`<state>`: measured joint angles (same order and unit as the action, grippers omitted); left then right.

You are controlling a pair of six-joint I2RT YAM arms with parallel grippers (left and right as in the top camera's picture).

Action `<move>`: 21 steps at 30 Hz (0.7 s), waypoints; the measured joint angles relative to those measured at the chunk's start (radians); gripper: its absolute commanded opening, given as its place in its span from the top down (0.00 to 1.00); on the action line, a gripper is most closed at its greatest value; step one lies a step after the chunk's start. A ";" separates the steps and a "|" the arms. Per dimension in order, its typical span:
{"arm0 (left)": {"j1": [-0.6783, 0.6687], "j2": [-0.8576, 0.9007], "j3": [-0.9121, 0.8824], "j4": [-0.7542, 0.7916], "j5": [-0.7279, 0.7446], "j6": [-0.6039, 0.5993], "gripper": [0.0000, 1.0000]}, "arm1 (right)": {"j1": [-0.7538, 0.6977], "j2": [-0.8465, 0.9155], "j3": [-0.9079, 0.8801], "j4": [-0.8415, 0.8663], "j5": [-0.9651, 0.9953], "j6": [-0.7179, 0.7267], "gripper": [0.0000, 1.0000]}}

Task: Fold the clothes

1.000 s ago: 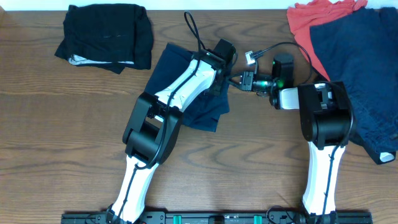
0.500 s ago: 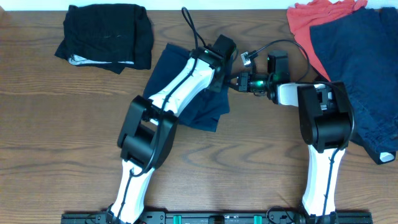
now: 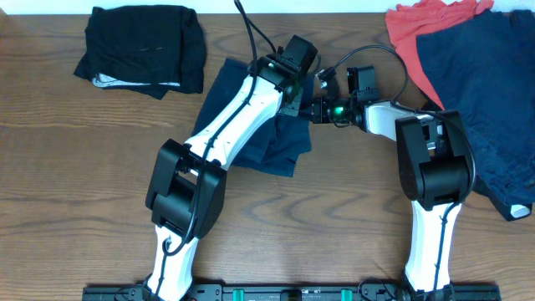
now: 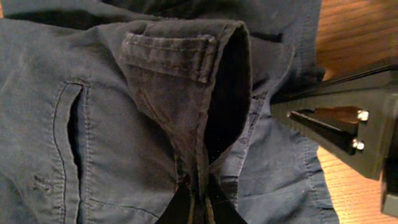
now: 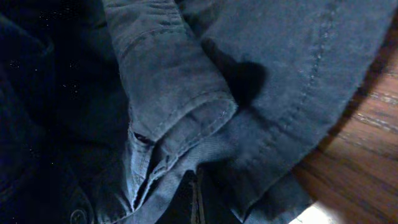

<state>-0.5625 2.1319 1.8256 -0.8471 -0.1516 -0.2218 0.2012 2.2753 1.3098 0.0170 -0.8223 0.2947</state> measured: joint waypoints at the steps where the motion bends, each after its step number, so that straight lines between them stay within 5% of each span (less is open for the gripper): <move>1: -0.004 0.000 0.000 0.001 0.002 0.000 0.94 | 0.002 -0.002 0.002 -0.007 0.007 -0.001 0.99; 21: -0.090 0.000 0.000 0.079 0.094 -0.020 0.94 | 0.006 -0.006 0.011 -0.039 0.030 -0.012 0.99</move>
<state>-0.6529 2.1319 1.8256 -0.7685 -0.0578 -0.2417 0.2073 2.2688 1.3212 -0.0216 -0.7925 0.2825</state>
